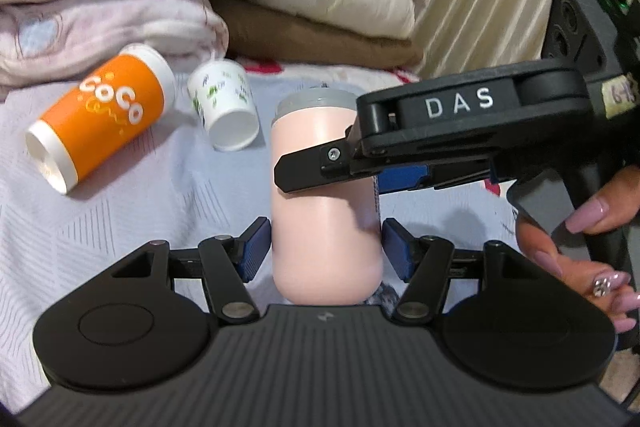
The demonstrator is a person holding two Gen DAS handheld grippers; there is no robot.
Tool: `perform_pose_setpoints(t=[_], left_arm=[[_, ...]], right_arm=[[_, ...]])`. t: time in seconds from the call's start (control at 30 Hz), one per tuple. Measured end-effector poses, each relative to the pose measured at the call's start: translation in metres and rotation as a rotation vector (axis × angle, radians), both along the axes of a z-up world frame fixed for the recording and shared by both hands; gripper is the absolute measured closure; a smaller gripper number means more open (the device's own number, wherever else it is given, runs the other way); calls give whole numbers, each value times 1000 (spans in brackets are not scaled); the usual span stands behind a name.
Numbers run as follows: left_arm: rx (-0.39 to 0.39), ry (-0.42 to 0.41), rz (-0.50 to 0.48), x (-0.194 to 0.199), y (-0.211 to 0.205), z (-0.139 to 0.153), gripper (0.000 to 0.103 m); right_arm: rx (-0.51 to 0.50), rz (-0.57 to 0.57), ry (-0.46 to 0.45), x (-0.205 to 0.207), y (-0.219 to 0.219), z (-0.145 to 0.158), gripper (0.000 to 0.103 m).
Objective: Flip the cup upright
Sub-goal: 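Lift the pink tumbler with the right gripper, rotating its grey lid upward, then lower the upright pink tumbler onto the cloth with the right gripper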
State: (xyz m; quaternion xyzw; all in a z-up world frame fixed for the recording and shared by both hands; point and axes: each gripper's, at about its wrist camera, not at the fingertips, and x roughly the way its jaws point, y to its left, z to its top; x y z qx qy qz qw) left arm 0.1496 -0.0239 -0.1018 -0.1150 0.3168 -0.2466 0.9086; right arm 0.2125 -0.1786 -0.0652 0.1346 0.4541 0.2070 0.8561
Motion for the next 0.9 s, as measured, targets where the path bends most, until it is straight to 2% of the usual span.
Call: perform_pose_setpoints(t=[0.17,0.3,0.47,0.63,0.9], left_arm=[[19,-42,36,5,-2,3,43],[40,-52,39,12,-1,-4,44],[26,-42,52,21,4,-12,44],[16,-9,49,32,9,-21,65],[-24,-4,59,33,18,-26,67]], right_arm=[[-36,9,-125,-1,7,2,34],[-40,15,-154,3,9,-2,34],[-154,-6,-221,11,13,-13,34],[-80,-25,-246,15,4,-16,34],[-148,29,-277,3,19,-9,35]])
